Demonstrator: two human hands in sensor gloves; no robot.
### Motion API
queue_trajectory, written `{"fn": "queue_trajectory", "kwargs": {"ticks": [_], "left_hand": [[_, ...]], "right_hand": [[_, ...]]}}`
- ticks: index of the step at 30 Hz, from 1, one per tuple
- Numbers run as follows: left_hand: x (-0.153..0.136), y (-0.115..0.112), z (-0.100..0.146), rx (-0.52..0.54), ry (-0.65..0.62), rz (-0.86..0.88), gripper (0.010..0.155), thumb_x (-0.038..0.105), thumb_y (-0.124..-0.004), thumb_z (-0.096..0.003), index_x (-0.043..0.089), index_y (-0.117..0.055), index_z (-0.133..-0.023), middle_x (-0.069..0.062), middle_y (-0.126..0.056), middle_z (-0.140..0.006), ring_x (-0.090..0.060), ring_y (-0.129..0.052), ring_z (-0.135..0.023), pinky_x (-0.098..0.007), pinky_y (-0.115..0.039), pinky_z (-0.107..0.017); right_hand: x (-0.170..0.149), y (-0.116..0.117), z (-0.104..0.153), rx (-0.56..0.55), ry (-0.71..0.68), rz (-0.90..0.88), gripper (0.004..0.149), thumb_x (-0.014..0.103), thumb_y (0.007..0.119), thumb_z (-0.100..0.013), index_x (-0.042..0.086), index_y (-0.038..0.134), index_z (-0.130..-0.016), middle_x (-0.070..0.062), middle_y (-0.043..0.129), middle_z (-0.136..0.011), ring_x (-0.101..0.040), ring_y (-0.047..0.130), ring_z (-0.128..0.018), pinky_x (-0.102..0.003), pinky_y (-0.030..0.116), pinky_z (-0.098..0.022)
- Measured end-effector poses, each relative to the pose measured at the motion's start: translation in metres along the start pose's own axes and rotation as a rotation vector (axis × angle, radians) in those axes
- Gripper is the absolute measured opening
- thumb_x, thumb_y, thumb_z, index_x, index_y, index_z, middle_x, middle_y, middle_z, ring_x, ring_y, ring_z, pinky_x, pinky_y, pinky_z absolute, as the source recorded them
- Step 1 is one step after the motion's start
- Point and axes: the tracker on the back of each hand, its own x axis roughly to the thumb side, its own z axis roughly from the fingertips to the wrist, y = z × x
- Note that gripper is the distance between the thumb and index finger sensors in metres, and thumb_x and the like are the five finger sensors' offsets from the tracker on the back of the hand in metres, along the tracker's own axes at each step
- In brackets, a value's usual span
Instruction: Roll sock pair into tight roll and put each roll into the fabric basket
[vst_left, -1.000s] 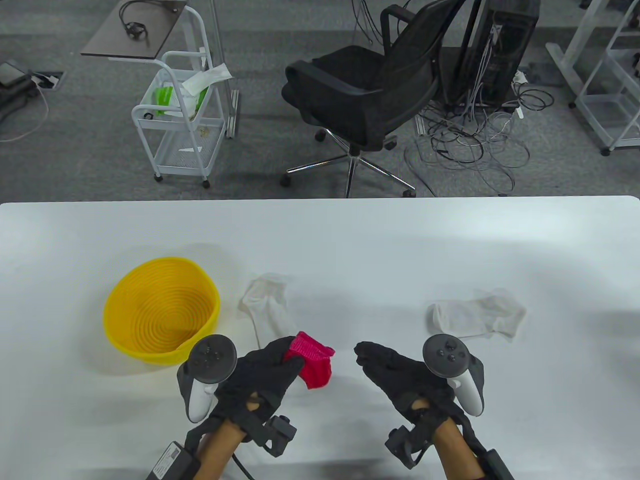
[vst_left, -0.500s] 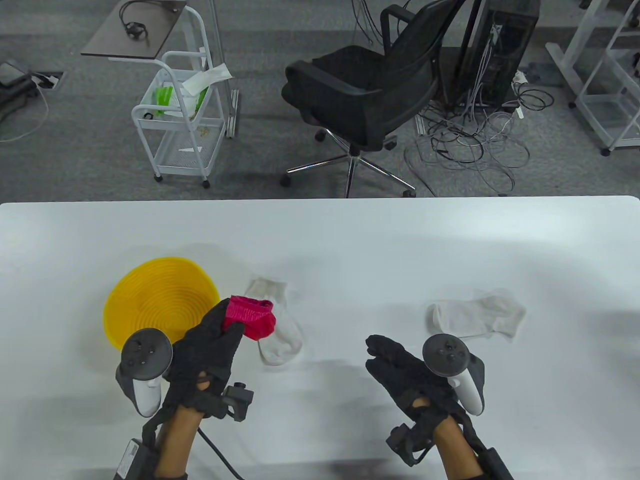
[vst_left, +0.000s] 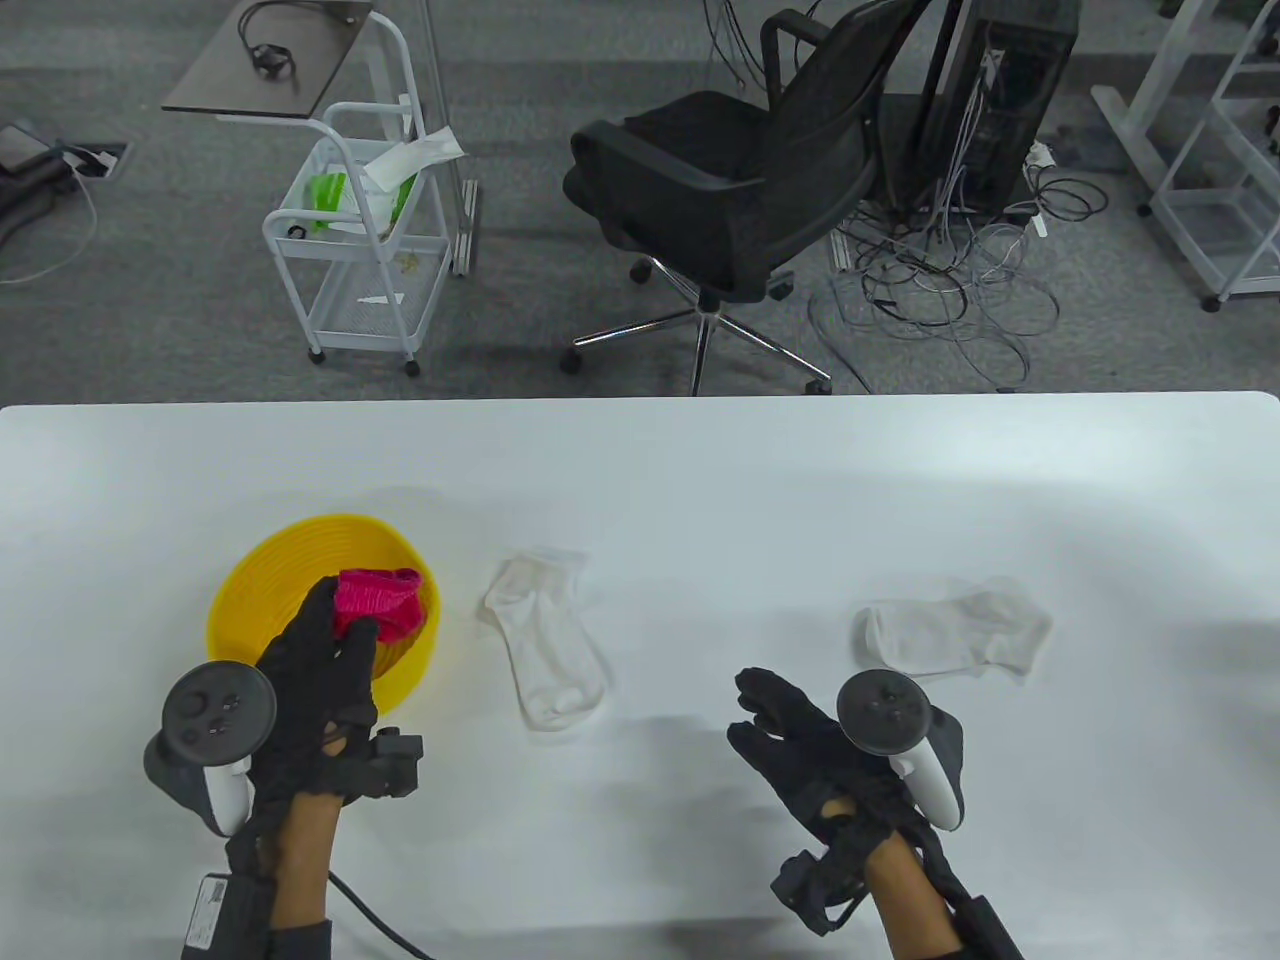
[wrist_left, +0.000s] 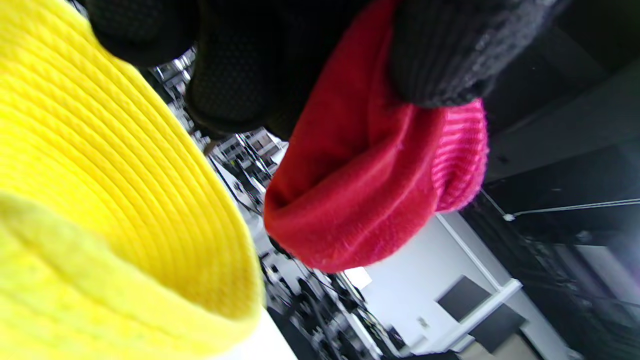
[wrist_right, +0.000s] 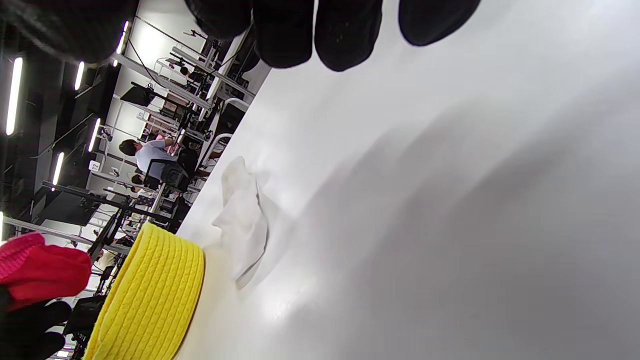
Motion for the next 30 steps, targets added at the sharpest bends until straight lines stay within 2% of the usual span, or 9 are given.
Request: {"fn": "queue_trajectory", "kwargs": {"ticks": [5,14,18,20,23,30], "left_hand": [[-0.008,-0.003,-0.002,0.047,0.041,-0.161,0.061,0.044,-0.080,-0.0394,0.022,-0.072,-0.096,-0.009,-0.089,-0.092,-0.032,-0.090,-0.076,-0.049,-0.070,-0.054],[-0.021,-0.027,-0.005,-0.083,0.115,-0.326,0.061,0.045,-0.080,-0.0392,0.024,-0.073,-0.096,-0.007,-0.089,-0.093,-0.032,-0.088,-0.081,-0.051,-0.065,-0.061],[-0.023,-0.034,-0.006,-0.134,0.133,-0.387,0.061,0.046,-0.078,-0.0400,0.025,-0.071,-0.097,-0.005,-0.087,-0.096,-0.032,-0.081,-0.086,-0.050,-0.059,-0.065],[-0.024,-0.036,-0.006,-0.123,0.121,-0.383,0.061,0.046,-0.078,-0.0397,0.025,-0.071,-0.097,-0.006,-0.087,-0.095,-0.032,-0.080,-0.086,-0.051,-0.057,-0.065],[-0.027,-0.041,-0.007,-0.185,0.147,-0.400,0.062,0.047,-0.077,-0.0405,0.025,-0.070,-0.098,-0.006,-0.086,-0.096,-0.033,-0.076,-0.088,-0.051,-0.053,-0.067],[-0.028,-0.041,-0.008,-0.181,0.148,-0.388,0.064,0.049,-0.075,-0.0403,0.025,-0.068,-0.099,-0.008,-0.082,-0.099,-0.033,-0.073,-0.090,-0.051,-0.051,-0.068]], "right_hand": [[0.001,0.001,0.000,0.007,-0.002,0.009,0.077,0.067,0.068,-0.039,0.035,0.041,-0.104,0.004,0.054,-0.114,-0.029,0.059,-0.107,-0.059,0.053,-0.074],[0.001,0.005,-0.002,0.023,0.002,0.036,0.076,0.067,0.068,-0.039,0.035,0.042,-0.104,0.004,0.055,-0.114,-0.029,0.059,-0.107,-0.059,0.052,-0.074],[0.001,0.006,-0.002,0.026,0.005,0.042,0.076,0.066,0.068,-0.039,0.035,0.043,-0.104,0.004,0.055,-0.114,-0.029,0.059,-0.107,-0.059,0.052,-0.074],[0.001,0.006,-0.002,0.028,0.007,0.049,0.076,0.066,0.068,-0.039,0.035,0.043,-0.104,0.004,0.055,-0.114,-0.029,0.059,-0.107,-0.059,0.052,-0.074],[0.001,0.007,-0.002,0.031,0.010,0.054,0.076,0.066,0.068,-0.039,0.035,0.043,-0.104,0.004,0.056,-0.114,-0.029,0.059,-0.107,-0.059,0.052,-0.074],[0.001,0.008,-0.003,0.039,0.010,0.062,0.077,0.066,0.068,-0.039,0.035,0.042,-0.105,0.003,0.055,-0.114,-0.030,0.059,-0.107,-0.060,0.052,-0.074]]}}
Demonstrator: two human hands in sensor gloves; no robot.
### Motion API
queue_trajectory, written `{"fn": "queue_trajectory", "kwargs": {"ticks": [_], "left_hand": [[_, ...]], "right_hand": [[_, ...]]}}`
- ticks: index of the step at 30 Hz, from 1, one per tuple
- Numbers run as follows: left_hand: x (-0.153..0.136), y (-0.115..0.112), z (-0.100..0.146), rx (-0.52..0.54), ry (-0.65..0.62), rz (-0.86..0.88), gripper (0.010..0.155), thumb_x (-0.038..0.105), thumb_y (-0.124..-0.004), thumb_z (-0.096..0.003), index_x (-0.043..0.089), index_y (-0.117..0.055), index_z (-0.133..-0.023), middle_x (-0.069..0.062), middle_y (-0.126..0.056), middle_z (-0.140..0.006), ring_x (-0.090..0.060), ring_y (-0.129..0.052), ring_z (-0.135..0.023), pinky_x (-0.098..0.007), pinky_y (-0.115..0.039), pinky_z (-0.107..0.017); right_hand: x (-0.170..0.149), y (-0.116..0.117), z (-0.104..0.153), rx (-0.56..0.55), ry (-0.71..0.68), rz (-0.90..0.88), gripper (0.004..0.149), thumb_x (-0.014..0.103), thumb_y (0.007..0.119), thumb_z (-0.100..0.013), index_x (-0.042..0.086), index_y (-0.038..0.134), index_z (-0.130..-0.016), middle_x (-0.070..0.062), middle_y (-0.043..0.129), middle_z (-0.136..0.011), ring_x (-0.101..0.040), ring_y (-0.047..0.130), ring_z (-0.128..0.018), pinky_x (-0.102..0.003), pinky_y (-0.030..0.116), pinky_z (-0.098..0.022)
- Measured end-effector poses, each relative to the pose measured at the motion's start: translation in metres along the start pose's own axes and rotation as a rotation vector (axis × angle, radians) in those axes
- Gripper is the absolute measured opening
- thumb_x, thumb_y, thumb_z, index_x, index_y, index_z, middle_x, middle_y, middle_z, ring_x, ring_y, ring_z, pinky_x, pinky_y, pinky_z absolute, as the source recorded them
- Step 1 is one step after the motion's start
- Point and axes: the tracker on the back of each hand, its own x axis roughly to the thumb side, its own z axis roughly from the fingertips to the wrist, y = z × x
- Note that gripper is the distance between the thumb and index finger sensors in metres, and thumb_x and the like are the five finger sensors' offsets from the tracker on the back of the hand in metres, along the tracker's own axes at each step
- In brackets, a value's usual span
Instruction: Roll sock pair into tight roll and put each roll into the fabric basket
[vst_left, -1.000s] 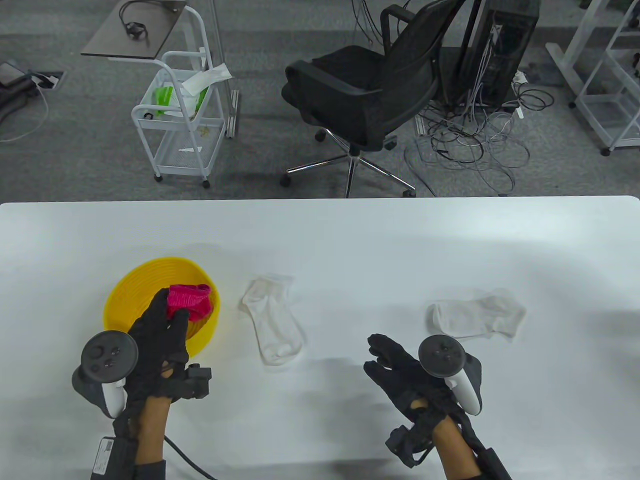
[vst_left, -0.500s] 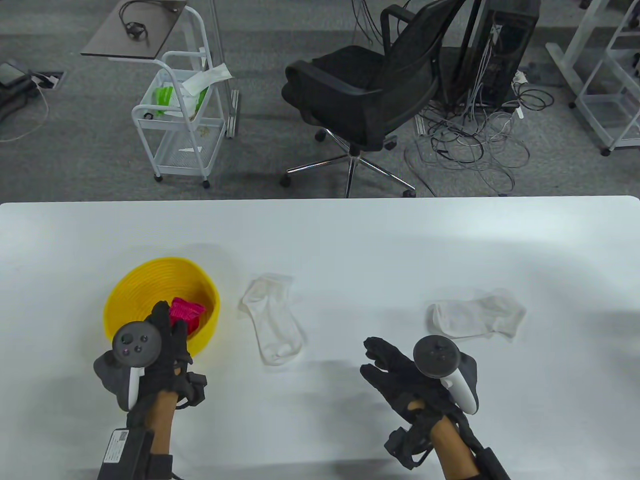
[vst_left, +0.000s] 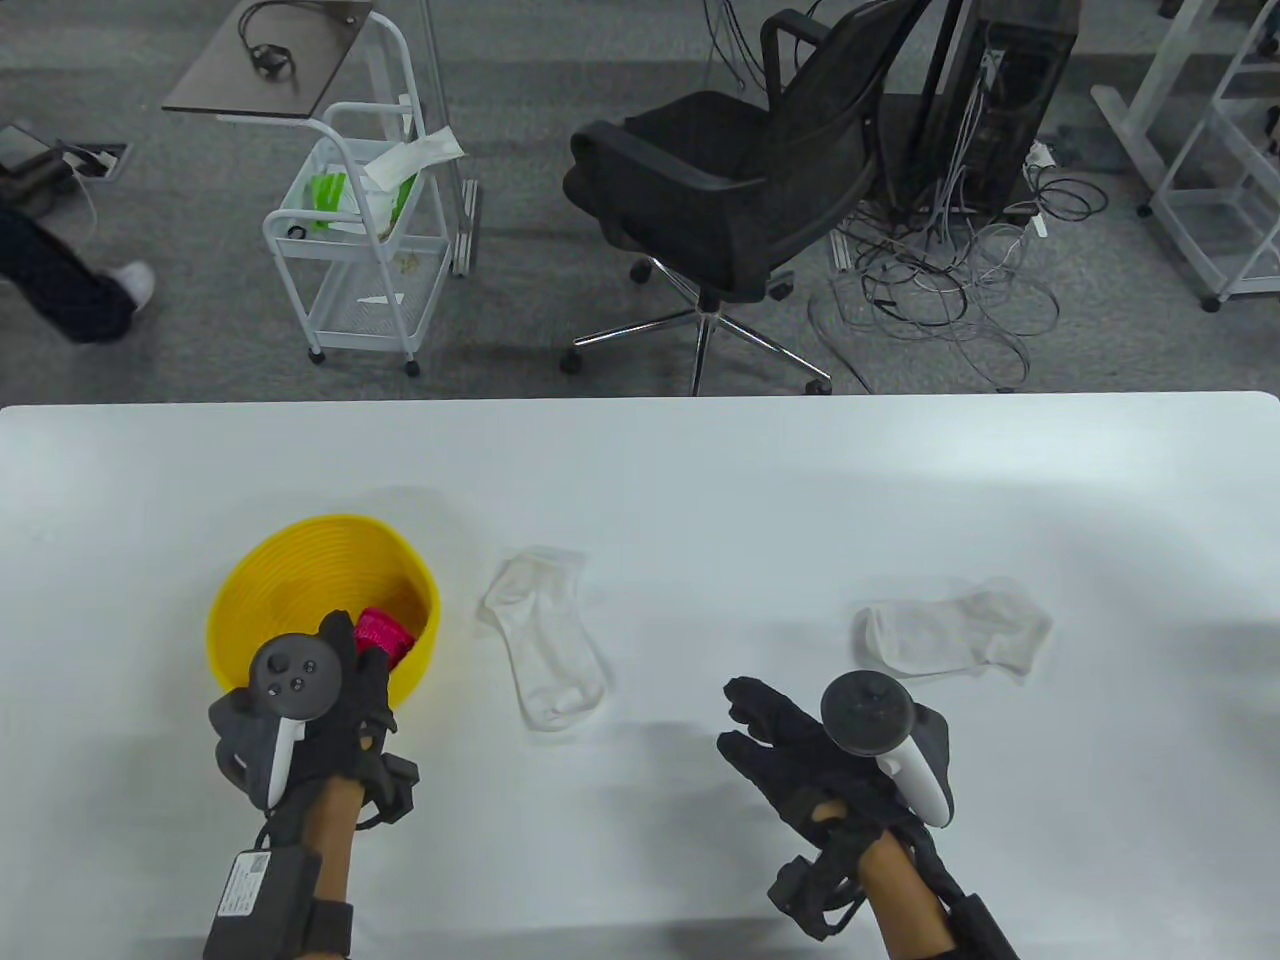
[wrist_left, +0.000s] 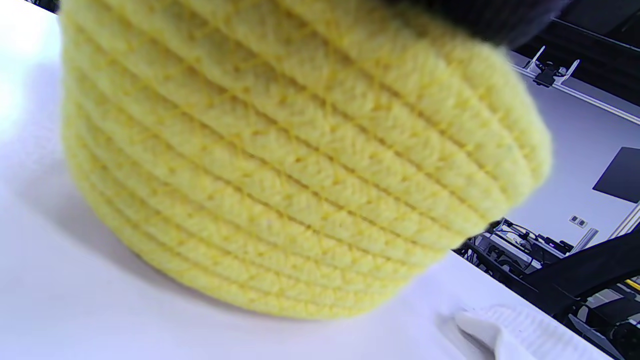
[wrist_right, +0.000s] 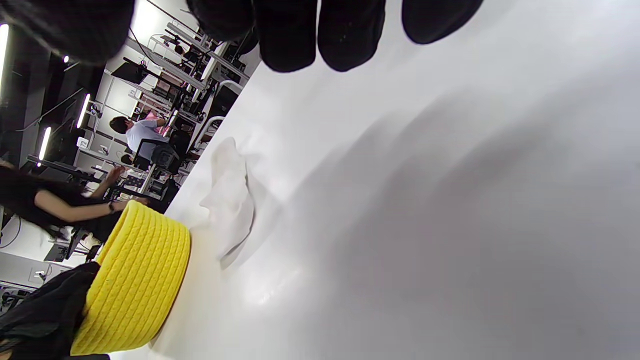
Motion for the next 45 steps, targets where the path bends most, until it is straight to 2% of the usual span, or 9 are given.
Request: {"fn": "queue_trajectory", "kwargs": {"ticks": [4,10,12,20,27,32,36,43,45], "left_hand": [[-0.001,0.002,0.001,0.025,-0.014,0.020,0.065,0.051,-0.075,-0.0398,0.027,-0.065,-0.100,-0.005,-0.076,-0.104,-0.031,-0.069,-0.094,-0.049,-0.052,-0.069],[0.011,0.015,0.006,0.039,-0.086,0.092,0.065,0.052,-0.075,-0.0400,0.032,-0.063,-0.101,-0.002,-0.070,-0.108,-0.029,-0.065,-0.099,-0.047,-0.050,-0.072],[0.027,0.022,0.011,-0.009,-0.146,0.131,0.060,0.052,-0.075,-0.0403,0.034,-0.072,-0.098,0.000,-0.067,-0.110,-0.028,-0.067,-0.098,-0.047,-0.055,-0.070],[0.107,0.022,0.014,-0.196,-0.334,0.091,0.062,0.053,-0.076,-0.0407,0.039,-0.068,-0.101,0.003,-0.055,-0.115,-0.028,-0.064,-0.100,-0.047,-0.056,-0.070],[0.170,-0.012,-0.009,-0.270,-0.372,-0.131,0.070,0.048,-0.076,-0.0408,0.044,-0.045,-0.104,0.003,-0.051,-0.115,-0.027,-0.071,-0.097,-0.047,-0.062,-0.067],[0.190,-0.049,-0.030,-0.335,-0.316,-0.258,0.070,0.045,-0.077,-0.0409,0.041,-0.046,-0.104,0.001,-0.049,-0.115,-0.027,-0.072,-0.097,-0.046,-0.064,-0.066],[0.194,-0.080,-0.046,-0.413,-0.217,-0.379,0.069,0.043,-0.076,-0.0414,0.037,-0.048,-0.104,-0.001,-0.048,-0.115,-0.027,-0.072,-0.097,-0.045,-0.065,-0.066],[0.184,-0.112,-0.068,-0.377,-0.064,-0.482,0.062,0.036,-0.071,-0.0433,0.033,-0.053,-0.103,-0.013,-0.054,-0.112,-0.031,-0.085,-0.089,-0.045,-0.075,-0.060],[0.180,-0.121,-0.072,-0.389,-0.042,-0.484,0.061,0.034,-0.071,-0.0438,0.035,-0.055,-0.102,-0.010,-0.056,-0.112,-0.030,-0.087,-0.086,-0.044,-0.077,-0.058]], "right_hand": [[0.000,0.000,0.000,0.003,0.001,0.005,0.077,0.066,0.068,-0.039,0.035,0.042,-0.105,0.003,0.054,-0.114,-0.030,0.059,-0.107,-0.060,0.052,-0.074],[-0.003,-0.005,-0.001,-0.032,0.014,0.017,0.081,0.068,0.067,-0.039,0.037,0.034,-0.106,0.002,0.039,-0.118,-0.032,0.047,-0.111,-0.062,0.046,-0.075],[-0.003,-0.008,0.000,-0.050,0.015,0.030,0.081,0.068,0.067,-0.039,0.036,0.033,-0.106,0.002,0.037,-0.118,-0.032,0.045,-0.111,-0.062,0.045,-0.075],[-0.002,-0.011,0.001,-0.065,0.004,0.042,0.084,0.069,0.067,-0.038,0.034,0.029,-0.105,0.003,0.036,-0.118,-0.032,0.043,-0.111,-0.062,0.043,-0.075],[-0.003,-0.015,0.002,-0.067,-0.005,0.009,0.083,0.068,0.066,-0.039,0.034,0.029,-0.105,0.002,0.036,-0.118,-0.032,0.043,-0.111,-0.062,0.044,-0.075],[-0.005,-0.021,0.004,-0.089,-0.015,-0.038,0.083,0.068,0.066,-0.039,0.034,0.030,-0.105,0.002,0.036,-0.118,-0.032,0.044,-0.111,-0.062,0.044,-0.075],[-0.007,-0.025,0.003,-0.098,-0.011,-0.058,0.082,0.068,0.066,-0.039,0.034,0.030,-0.105,0.002,0.037,-0.118,-0.032,0.044,-0.111,-0.062,0.044,-0.075],[-0.008,-0.027,0.003,-0.100,-0.004,-0.067,0.082,0.068,0.066,-0.039,0.034,0.030,-0.105,0.002,0.037,-0.118,-0.032,0.044,-0.111,-0.062,0.045,-0.075],[-0.008,-0.027,0.003,-0.098,-0.001,-0.062,0.082,0.068,0.066,-0.039,0.034,0.030,-0.105,0.002,0.037,-0.118,-0.032,0.044,-0.111,-0.062,0.045,-0.075]]}}
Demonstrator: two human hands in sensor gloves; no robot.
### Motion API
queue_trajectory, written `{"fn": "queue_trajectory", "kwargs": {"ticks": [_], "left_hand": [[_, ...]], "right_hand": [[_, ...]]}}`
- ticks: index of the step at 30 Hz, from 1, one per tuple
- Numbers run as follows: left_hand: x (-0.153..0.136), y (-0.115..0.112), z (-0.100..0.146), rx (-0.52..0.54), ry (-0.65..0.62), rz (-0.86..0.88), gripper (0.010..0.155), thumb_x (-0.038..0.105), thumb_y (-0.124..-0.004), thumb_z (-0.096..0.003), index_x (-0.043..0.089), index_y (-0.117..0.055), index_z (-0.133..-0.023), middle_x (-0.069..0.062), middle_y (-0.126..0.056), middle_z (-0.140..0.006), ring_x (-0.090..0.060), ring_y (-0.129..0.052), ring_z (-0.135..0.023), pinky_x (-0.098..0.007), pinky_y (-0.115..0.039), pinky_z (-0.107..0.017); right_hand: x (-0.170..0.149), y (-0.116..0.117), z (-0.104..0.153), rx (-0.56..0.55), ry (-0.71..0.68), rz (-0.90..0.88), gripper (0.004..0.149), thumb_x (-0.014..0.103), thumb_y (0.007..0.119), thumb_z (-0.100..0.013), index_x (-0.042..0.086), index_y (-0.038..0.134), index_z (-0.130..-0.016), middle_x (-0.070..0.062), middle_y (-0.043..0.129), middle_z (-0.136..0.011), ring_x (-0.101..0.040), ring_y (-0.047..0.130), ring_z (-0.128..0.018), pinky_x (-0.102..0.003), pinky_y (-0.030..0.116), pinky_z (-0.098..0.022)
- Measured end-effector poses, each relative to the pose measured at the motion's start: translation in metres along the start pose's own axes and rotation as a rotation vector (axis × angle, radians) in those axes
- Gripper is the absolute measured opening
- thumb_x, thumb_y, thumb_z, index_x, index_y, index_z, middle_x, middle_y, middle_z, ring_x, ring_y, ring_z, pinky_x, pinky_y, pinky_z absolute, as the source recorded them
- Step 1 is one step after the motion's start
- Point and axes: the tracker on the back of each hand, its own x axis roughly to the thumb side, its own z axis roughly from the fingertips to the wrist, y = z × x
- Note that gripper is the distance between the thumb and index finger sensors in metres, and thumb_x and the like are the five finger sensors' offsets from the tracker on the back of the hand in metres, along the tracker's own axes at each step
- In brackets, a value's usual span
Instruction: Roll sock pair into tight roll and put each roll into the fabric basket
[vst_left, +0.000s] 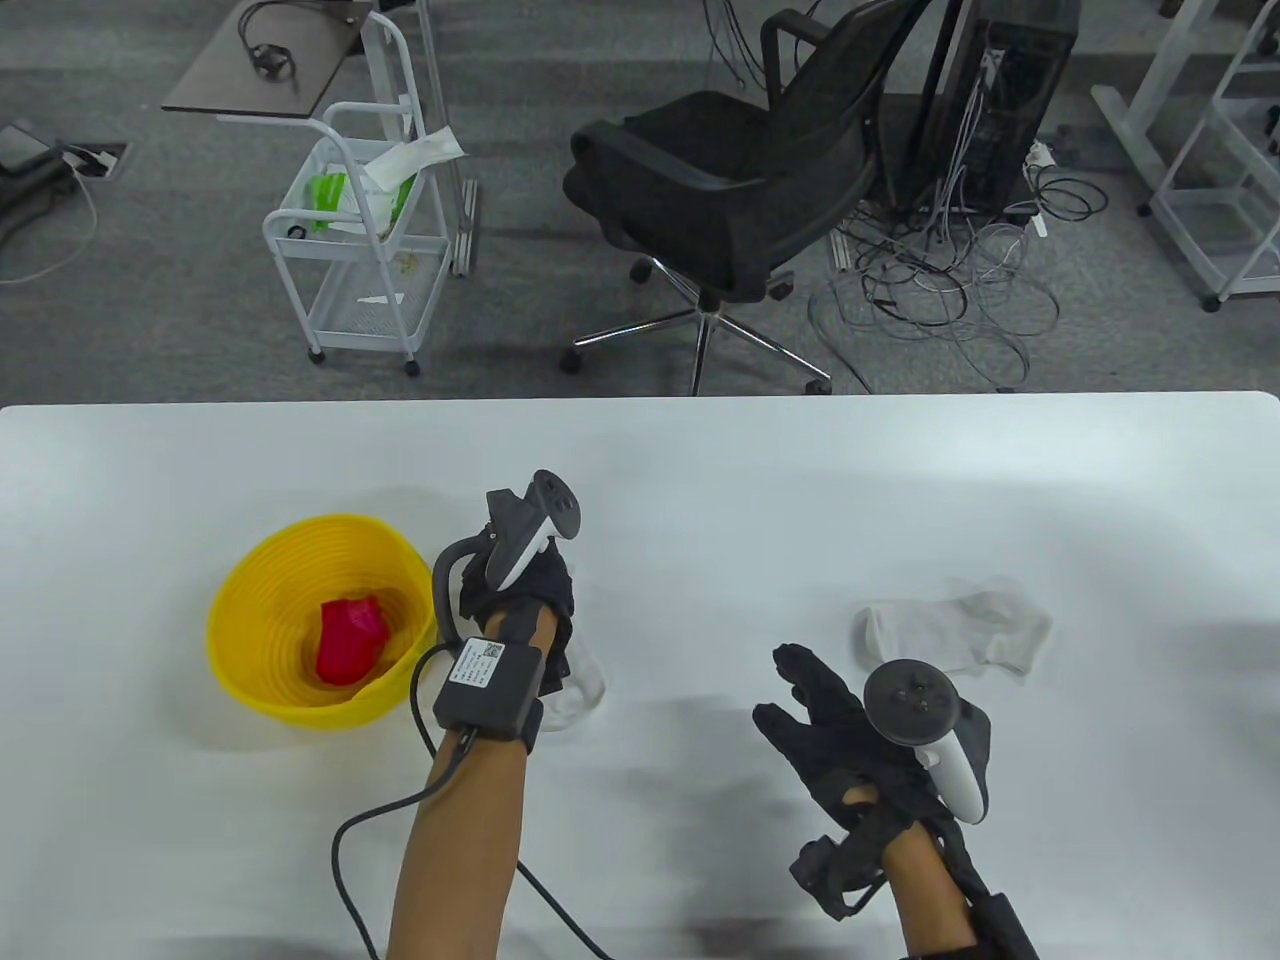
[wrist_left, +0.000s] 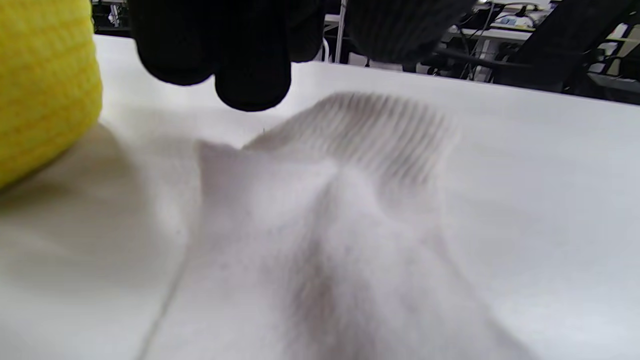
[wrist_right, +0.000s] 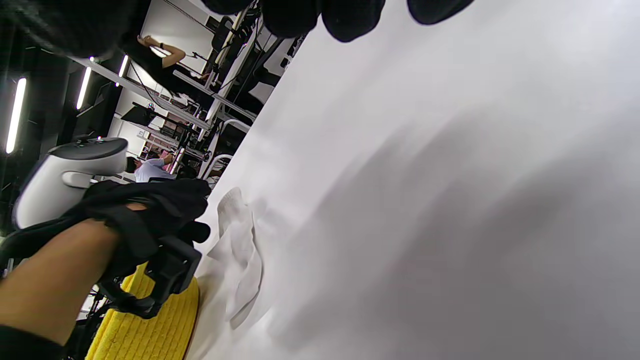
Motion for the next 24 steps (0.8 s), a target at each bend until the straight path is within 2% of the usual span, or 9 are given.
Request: {"fn": "queue_trajectory", "kwargs": {"ticks": [2,5,6,8,11,12,14,19,24], "left_hand": [[0.001,-0.007,-0.006,-0.006,0.027,-0.020,0.060,0.033,-0.071,-0.0439,0.036,-0.057,-0.102,-0.010,-0.059,-0.111,-0.029,-0.091,-0.082,-0.043,-0.078,-0.055],[0.002,-0.014,-0.012,0.049,0.096,-0.091,0.059,0.034,-0.074,-0.0427,0.037,-0.061,-0.101,-0.013,-0.069,-0.106,-0.027,-0.097,-0.073,-0.042,-0.083,-0.050],[0.003,-0.015,-0.014,0.094,0.109,-0.109,0.059,0.034,-0.076,-0.0419,0.036,-0.064,-0.099,-0.010,-0.074,-0.104,-0.026,-0.099,-0.070,-0.042,-0.084,-0.048],[0.005,-0.016,-0.018,0.109,0.114,-0.133,0.057,0.033,-0.079,-0.0410,0.036,-0.070,-0.097,-0.008,-0.084,-0.097,-0.024,-0.101,-0.065,-0.041,-0.086,-0.045],[0.008,-0.021,-0.023,0.100,0.121,-0.194,0.056,0.035,-0.084,-0.0383,0.036,-0.076,-0.093,-0.005,-0.084,-0.095,-0.022,-0.098,-0.063,-0.041,-0.084,-0.047],[0.009,-0.021,-0.023,0.131,0.123,-0.220,0.055,0.036,-0.085,-0.0377,0.036,-0.078,-0.092,-0.004,-0.086,-0.094,-0.020,-0.099,-0.061,-0.040,-0.085,-0.046],[0.011,-0.022,-0.023,0.191,0.103,-0.228,0.049,0.034,-0.087,-0.0361,0.031,-0.086,-0.085,-0.004,-0.095,-0.080,-0.021,-0.103,-0.054,-0.040,-0.087,-0.042],[0.012,-0.018,-0.019,0.218,0.076,-0.228,0.042,0.036,-0.091,-0.0330,0.029,-0.094,-0.075,-0.003,-0.104,-0.067,-0.019,-0.109,-0.043,-0.040,-0.089,-0.036],[0.019,0.006,0.009,0.268,0.019,-0.231,0.042,0.036,-0.090,-0.0341,0.029,-0.097,-0.074,-0.002,-0.107,-0.067,-0.019,-0.111,-0.043,-0.041,-0.089,-0.034]], "right_hand": [[0.000,0.000,0.000,0.001,0.001,0.002,0.082,0.068,0.066,-0.039,0.034,0.031,-0.105,0.002,0.037,-0.118,-0.032,0.044,-0.111,-0.062,0.045,-0.075],[0.000,0.000,0.000,0.004,0.004,0.002,0.082,0.067,0.066,-0.039,0.034,0.030,-0.105,0.002,0.038,-0.118,-0.032,0.045,-0.111,-0.062,0.045,-0.075],[0.000,0.000,0.000,0.004,0.006,0.003,0.082,0.067,0.066,-0.039,0.034,0.031,-0.105,0.002,0.038,-0.118,-0.032,0.045,-0.111,-0.062,0.045,-0.075],[0.000,0.001,0.000,0.008,0.010,0.006,0.082,0.067,0.067,-0.039,0.034,0.031,-0.105,0.002,0.038,-0.118,-0.032,0.045,-0.111,-0.062,0.045,-0.075],[0.000,0.002,-0.001,0.012,0.015,0.013,0.082,0.067,0.066,-0.039,0.034,0.030,-0.105,0.002,0.038,-0.118,-0.032,0.045,-0.111,-0.061,0.045,-0.075],[0.000,0.002,-0.001,0.013,0.016,0.015,0.082,0.067,0.066,-0.039,0.034,0.030,-0.105,0.002,0.038,-0.118,-0.032,0.045,-0.111,-0.061,0.045,-0.075],[0.000,0.002,-0.001,0.014,0.019,0.015,0.082,0.067,0.066,-0.039,0.034,0.030,-0.105,0.003,0.038,-0.118,-0.032,0.045,-0.111,-0.061,0.045,-0.075],[0.000,0.001,-0.001,0.012,0.027,0.005,0.082,0.067,0.066,-0.039,0.035,0.031,-0.105,0.003,0.038,-0.118,-0.032,0.045,-0.111,-0.061,0.045,-0.075],[-0.002,0.001,-0.002,0.011,0.040,0.010,0.082,0.067,0.067,-0.039,0.034,0.031,-0.105,0.003,0.039,-0.118,-0.032,0.045,-0.111,-0.061,0.045,-0.075]]}}
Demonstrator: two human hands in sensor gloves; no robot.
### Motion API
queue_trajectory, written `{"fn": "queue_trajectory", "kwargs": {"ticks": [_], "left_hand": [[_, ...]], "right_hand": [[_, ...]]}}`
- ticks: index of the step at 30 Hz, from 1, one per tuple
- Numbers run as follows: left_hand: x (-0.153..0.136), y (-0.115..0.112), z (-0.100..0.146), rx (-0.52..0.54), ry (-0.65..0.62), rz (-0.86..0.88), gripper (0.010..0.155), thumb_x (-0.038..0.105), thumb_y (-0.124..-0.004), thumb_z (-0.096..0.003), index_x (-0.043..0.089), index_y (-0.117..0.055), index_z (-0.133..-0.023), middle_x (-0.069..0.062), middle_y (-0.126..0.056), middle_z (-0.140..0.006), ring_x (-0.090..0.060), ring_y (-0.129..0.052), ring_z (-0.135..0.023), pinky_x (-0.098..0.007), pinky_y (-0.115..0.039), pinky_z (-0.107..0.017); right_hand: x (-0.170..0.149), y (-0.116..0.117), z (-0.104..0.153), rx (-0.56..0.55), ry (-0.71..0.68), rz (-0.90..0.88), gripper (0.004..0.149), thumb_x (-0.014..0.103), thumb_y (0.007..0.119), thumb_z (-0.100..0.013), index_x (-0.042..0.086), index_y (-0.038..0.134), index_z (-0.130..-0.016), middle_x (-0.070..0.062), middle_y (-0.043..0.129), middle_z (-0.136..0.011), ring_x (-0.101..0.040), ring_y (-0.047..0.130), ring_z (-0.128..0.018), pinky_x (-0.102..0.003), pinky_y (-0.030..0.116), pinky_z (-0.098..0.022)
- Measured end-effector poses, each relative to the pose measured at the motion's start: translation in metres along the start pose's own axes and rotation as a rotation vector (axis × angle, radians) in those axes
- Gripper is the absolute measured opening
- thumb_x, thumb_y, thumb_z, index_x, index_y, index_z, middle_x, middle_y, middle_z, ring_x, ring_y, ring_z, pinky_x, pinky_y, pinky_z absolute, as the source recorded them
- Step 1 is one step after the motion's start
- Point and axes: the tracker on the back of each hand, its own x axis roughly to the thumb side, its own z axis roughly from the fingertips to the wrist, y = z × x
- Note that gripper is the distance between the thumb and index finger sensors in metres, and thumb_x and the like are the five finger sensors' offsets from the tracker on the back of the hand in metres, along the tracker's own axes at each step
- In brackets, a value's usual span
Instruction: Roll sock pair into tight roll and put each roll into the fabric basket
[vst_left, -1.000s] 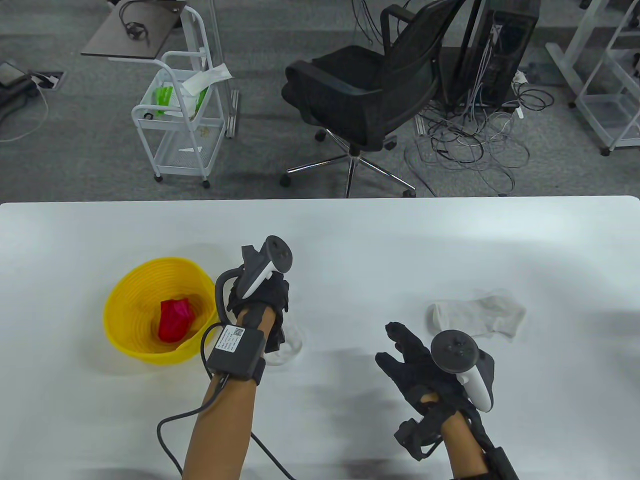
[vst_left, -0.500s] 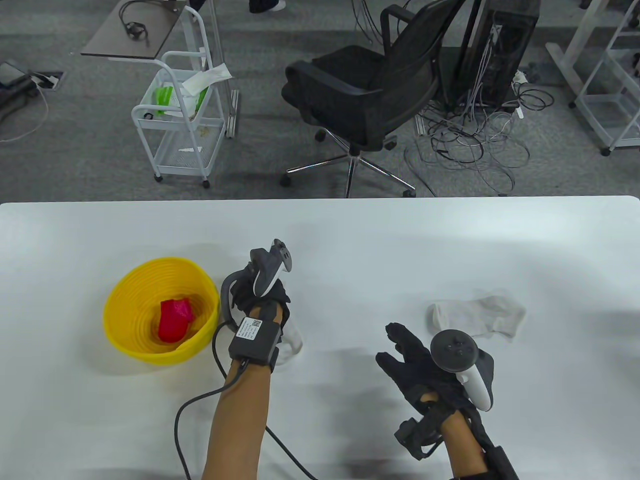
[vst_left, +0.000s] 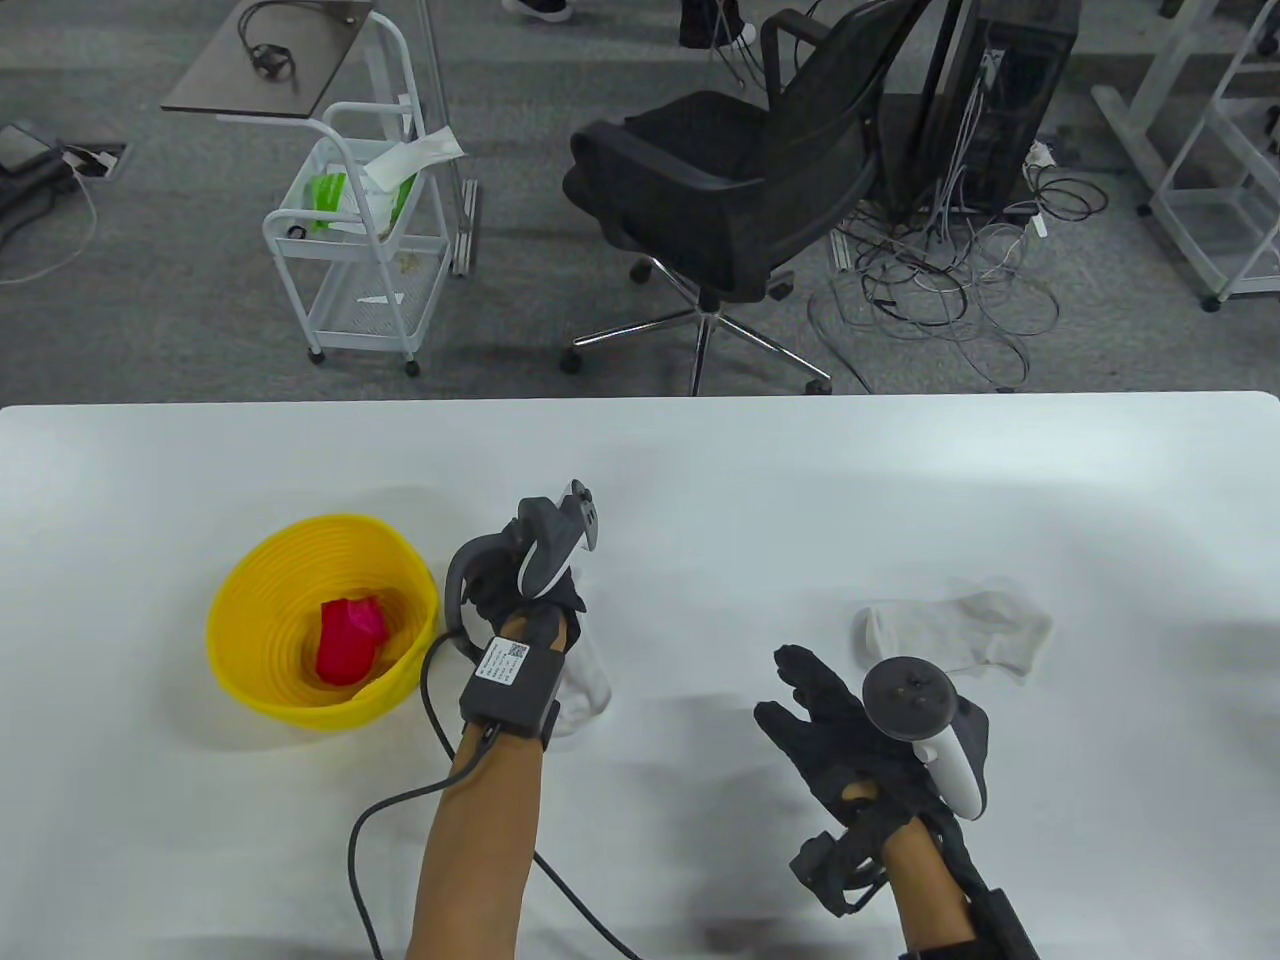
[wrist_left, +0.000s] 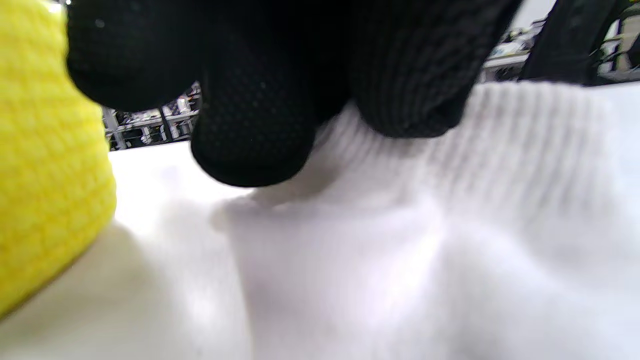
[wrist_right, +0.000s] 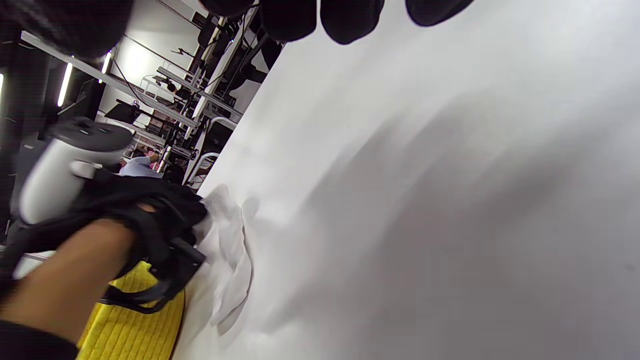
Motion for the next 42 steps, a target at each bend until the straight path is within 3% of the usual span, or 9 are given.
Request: {"fn": "queue_trajectory", "kwargs": {"ticks": [10,20,24,29,36,42], "left_hand": [[-0.015,0.089,0.082,0.147,-0.188,0.012,0.042,0.038,-0.089,-0.0340,0.030,-0.096,-0.074,-0.001,-0.106,-0.067,-0.019,-0.109,-0.045,-0.042,-0.086,-0.036],[-0.040,0.151,0.180,0.243,-0.380,0.033,0.042,0.042,-0.091,-0.0320,0.031,-0.097,-0.073,0.001,-0.107,-0.066,-0.019,-0.109,-0.046,-0.043,-0.084,-0.040],[-0.047,0.167,0.217,0.159,-0.484,0.125,0.042,0.042,-0.092,-0.0320,0.031,-0.098,-0.072,0.001,-0.107,-0.065,-0.019,-0.108,-0.048,-0.044,-0.082,-0.042],[-0.037,0.159,0.233,0.020,-0.564,0.119,0.043,0.042,-0.091,-0.0336,0.032,-0.096,-0.074,0.000,-0.106,-0.068,-0.020,-0.107,-0.050,-0.044,-0.081,-0.044],[0.001,0.093,0.203,-0.141,-0.585,0.118,0.042,0.041,-0.091,-0.0340,0.032,-0.096,-0.075,0.000,-0.105,-0.069,-0.020,-0.107,-0.050,-0.044,-0.081,-0.043],[0.035,0.051,0.172,-0.023,-0.628,0.046,0.043,0.042,-0.092,-0.0319,0.033,-0.096,-0.073,0.002,-0.105,-0.068,-0.019,-0.107,-0.050,-0.044,-0.081,-0.043]], "right_hand": [[0.000,-0.001,0.001,-0.019,-0.012,0.011,0.081,0.066,0.067,-0.039,0.033,0.032,-0.105,0.002,0.041,-0.117,-0.032,0.047,-0.110,-0.062,0.046,-0.074],[-0.003,-0.005,0.003,-0.031,-0.019,0.008,0.081,0.066,0.067,-0.039,0.033,0.033,-0.105,0.001,0.042,-0.117,-0.033,0.047,-0.110,-0.062,0.046,-0.074],[-0.004,-0.006,0.003,-0.059,-0.014,0.030,0.081,0.066,0.067,-0.039,0.032,0.034,-0.105,0.000,0.043,-0.116,-0.034,0.048,-0.109,-0.062,0.048,-0.073],[-0.004,-0.005,0.003,-0.054,-0.008,0.027,0.081,0.067,0.067,-0.039,0.033,0.035,-0.105,0.000,0.043,-0.116,-0.034,0.048,-0.109,-0.062,0.048,-0.073],[-0.005,-0.006,0.002,-0.061,-0.009,0.032,0.081,0.067,0.067,-0.039,0.033,0.034,-0.105,0.000,0.043,-0.117,-0.034,0.048,-0.109,-0.062,0.048,-0.073],[-0.006,-0.004,-0.001,-0.054,0.010,0.054,0.081,0.067,0.067,-0.039,0.034,0.034,-0.105,0.000,0.042,-0.117,-0.033,0.047,-0.110,-0.062,0.047,-0.074]]}}
